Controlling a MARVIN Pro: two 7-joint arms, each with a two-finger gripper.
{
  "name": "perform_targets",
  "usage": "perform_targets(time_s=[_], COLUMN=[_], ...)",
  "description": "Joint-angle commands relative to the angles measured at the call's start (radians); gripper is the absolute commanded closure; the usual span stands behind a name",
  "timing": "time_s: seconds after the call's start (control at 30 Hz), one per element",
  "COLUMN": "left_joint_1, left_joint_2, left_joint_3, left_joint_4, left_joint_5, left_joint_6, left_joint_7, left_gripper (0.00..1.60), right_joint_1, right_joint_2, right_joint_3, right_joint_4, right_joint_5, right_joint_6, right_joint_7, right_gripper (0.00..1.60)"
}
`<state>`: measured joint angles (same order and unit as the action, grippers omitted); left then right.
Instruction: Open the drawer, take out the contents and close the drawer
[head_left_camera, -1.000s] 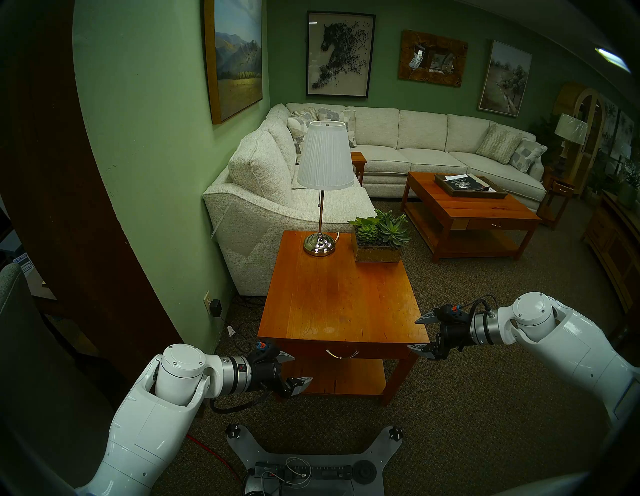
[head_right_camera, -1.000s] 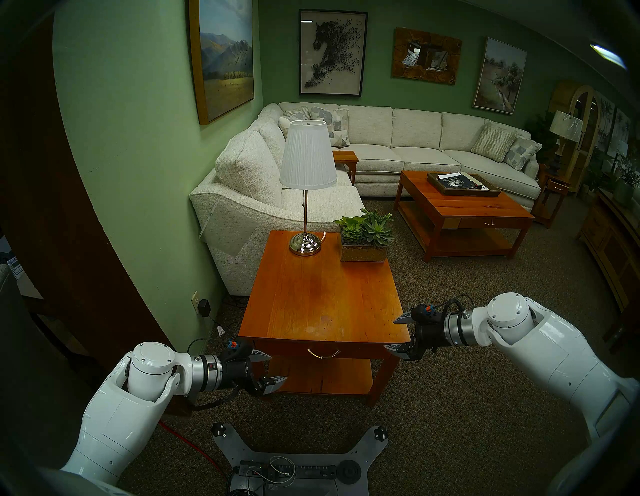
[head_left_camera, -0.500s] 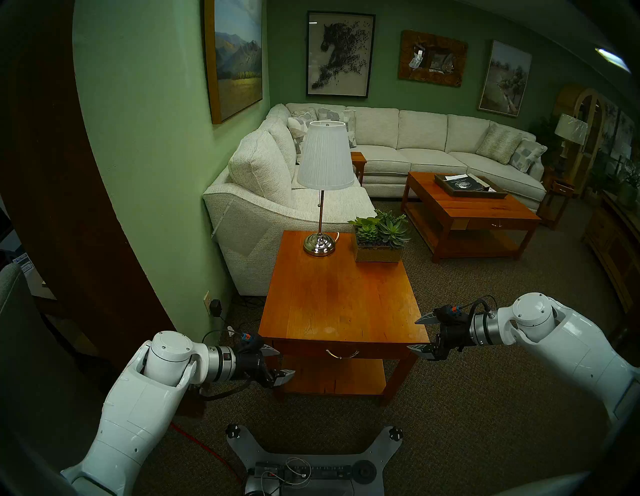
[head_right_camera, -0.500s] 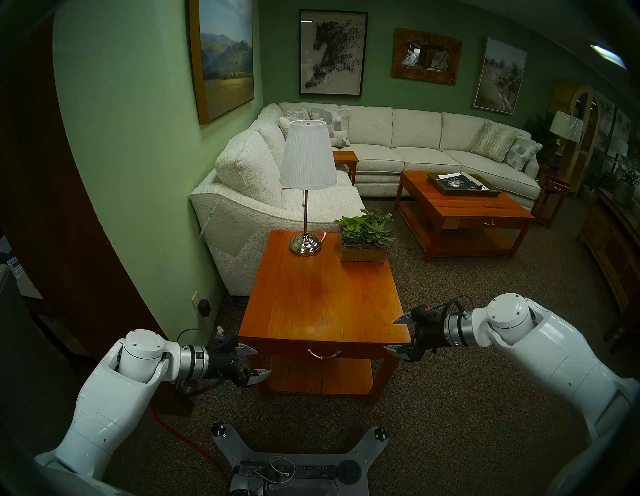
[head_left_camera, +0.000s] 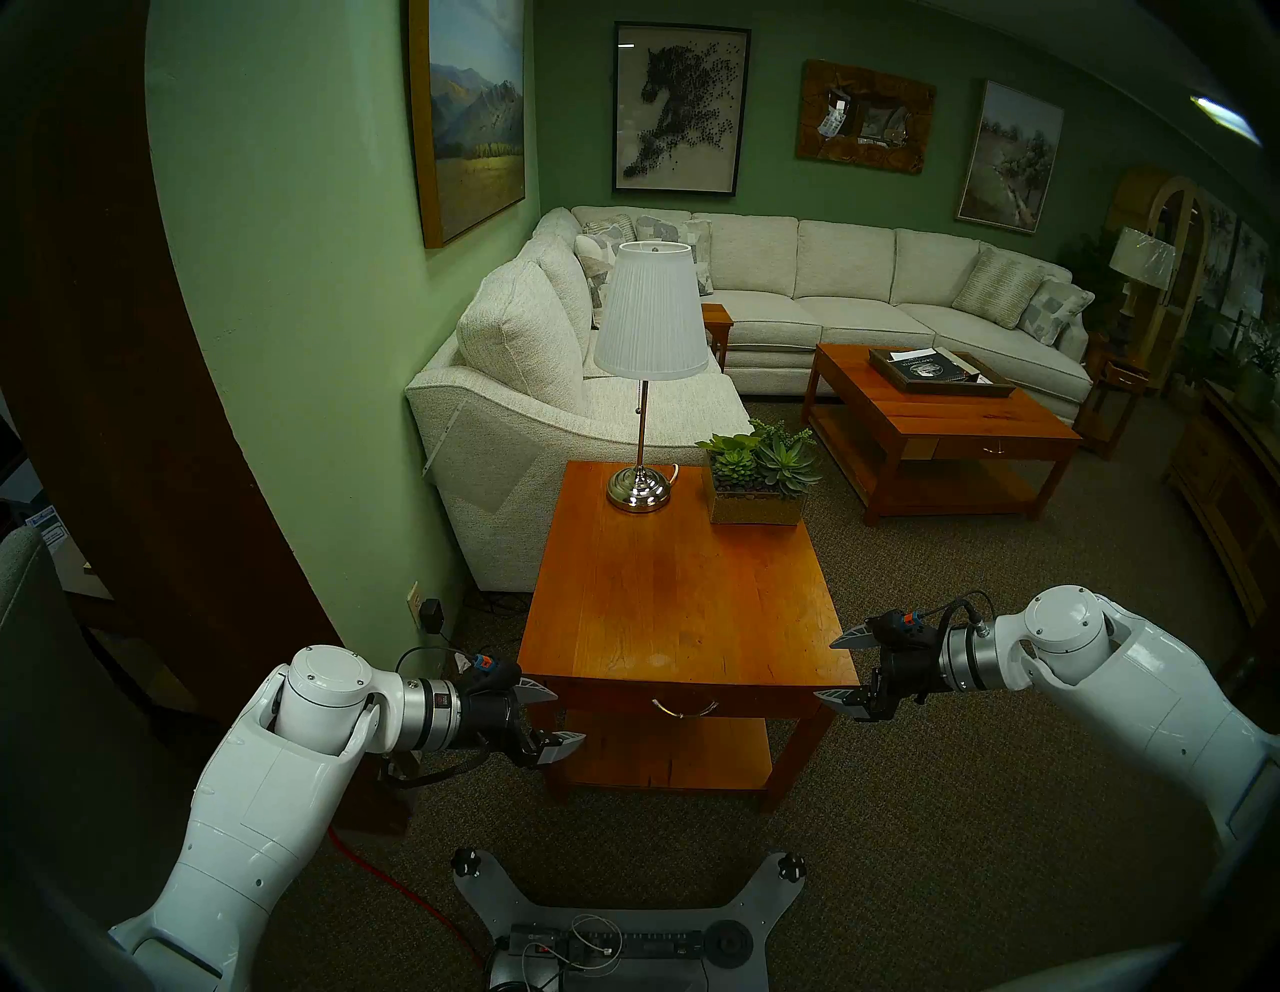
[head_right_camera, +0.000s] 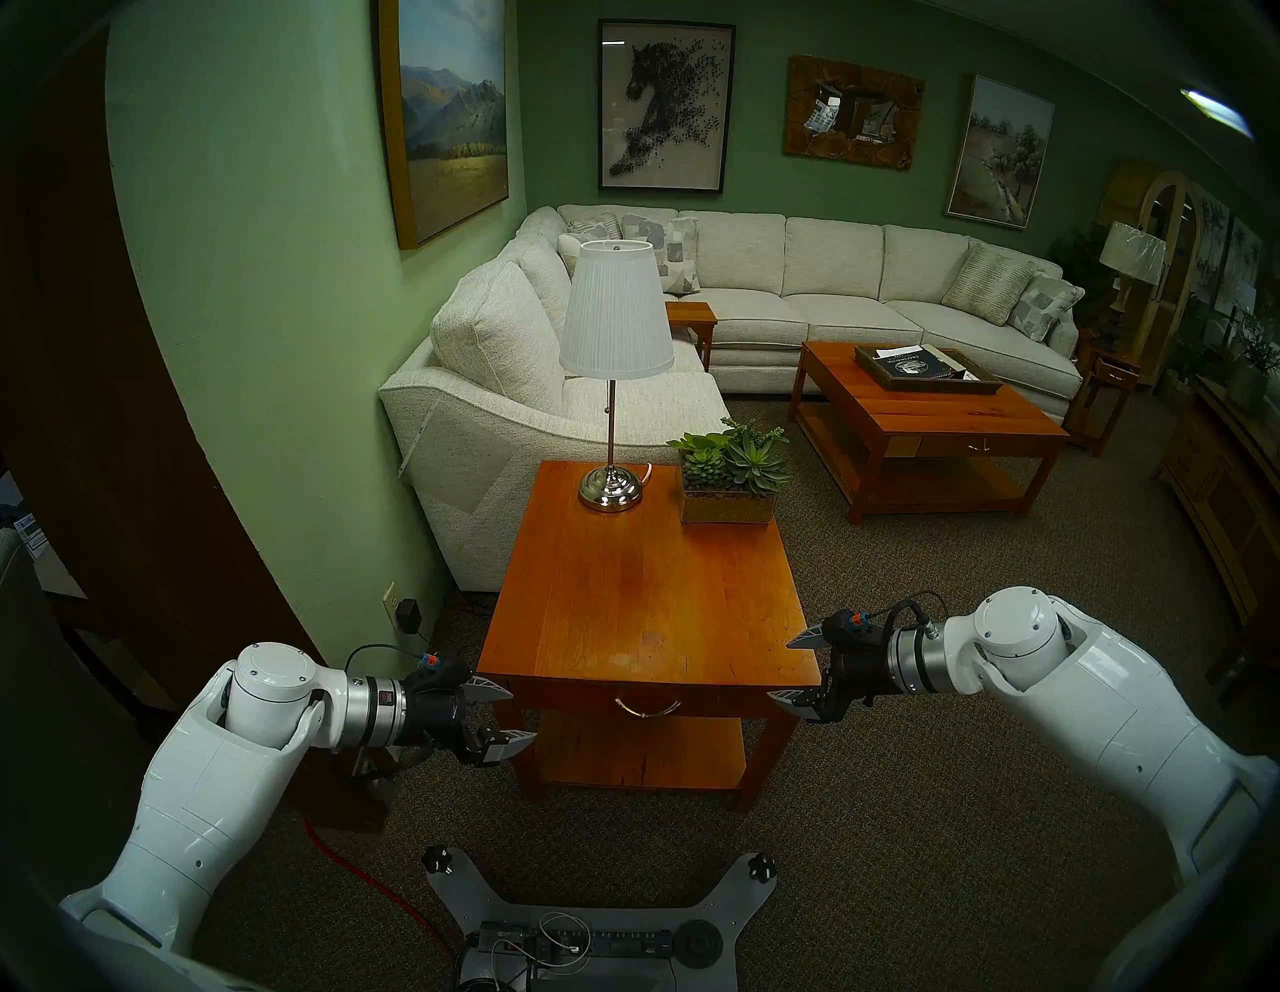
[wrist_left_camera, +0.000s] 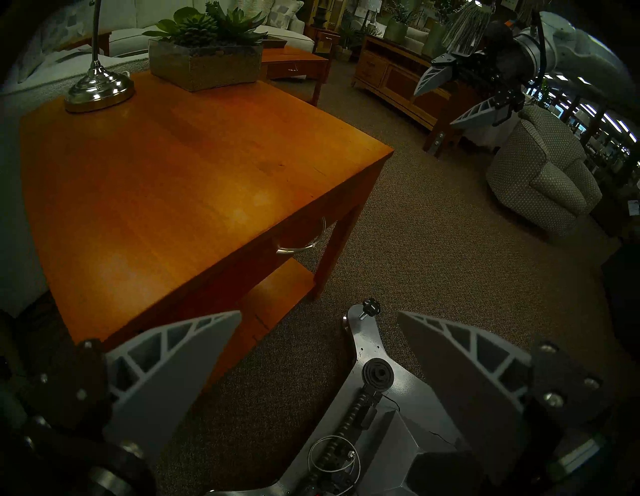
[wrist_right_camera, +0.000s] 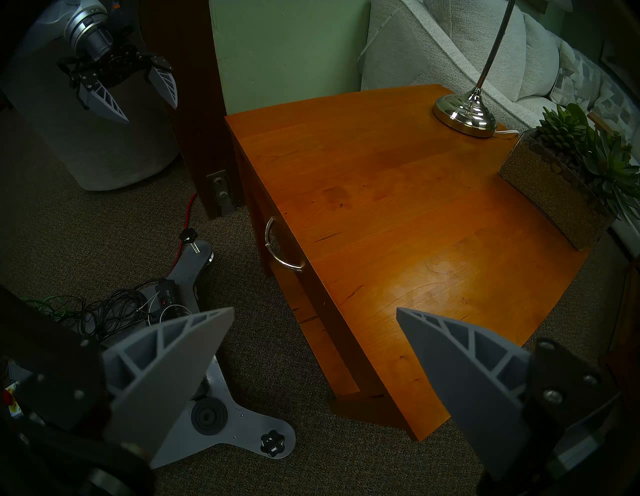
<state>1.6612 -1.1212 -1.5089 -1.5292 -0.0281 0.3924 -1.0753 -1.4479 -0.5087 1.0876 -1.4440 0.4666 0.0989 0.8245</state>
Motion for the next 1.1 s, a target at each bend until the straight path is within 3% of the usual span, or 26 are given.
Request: perform_targets(time_s=[0.0, 0.23, 0.47, 0.8, 0.93, 1.07], left_joint_1=[-0.029, -0.030, -0.030, -0.030, -0.030, -0.030], left_joint_2=[-0.004, -0.005, -0.006, -0.008, -0.009, -0.009], left_joint_3=[-0.008, -0.009, -0.010, -0.012, -0.013, -0.014], left_joint_4=[-0.015, -0.014, -0.014, -0.013, -0.013, -0.013], left_joint_5=[-0.015, -0.014, -0.012, -0.010, -0.010, -0.009], left_joint_6=[-0.005, -0.006, -0.006, -0.007, -0.007, -0.006], left_joint_7=[-0.012, -0.014, -0.015, -0.017, -0.018, -0.019], left_gripper=[0.00, 0.00, 0.00, 0.00, 0.00, 0.00], right_joint_1=[0.033, 0.040, -0.059, -0.195, -0.222, -0.221], right_joint_2=[0.013, 0.031, 0.109, 0.189, 0.196, 0.176], right_joint_3=[0.013, -0.003, 0.031, 0.066, 0.061, 0.036], right_joint_4=[-0.016, -0.067, -0.193, -0.311, -0.346, -0.364], right_joint_5=[0.005, 0.006, 0.079, 0.195, 0.198, 0.153], right_joint_6=[0.007, 0.094, 0.156, 0.158, 0.151, 0.160], right_joint_7=[0.027, 0.051, 0.026, -0.015, -0.048, -0.088], right_gripper=[0.00, 0.00, 0.00, 0.00, 0.00, 0.00])
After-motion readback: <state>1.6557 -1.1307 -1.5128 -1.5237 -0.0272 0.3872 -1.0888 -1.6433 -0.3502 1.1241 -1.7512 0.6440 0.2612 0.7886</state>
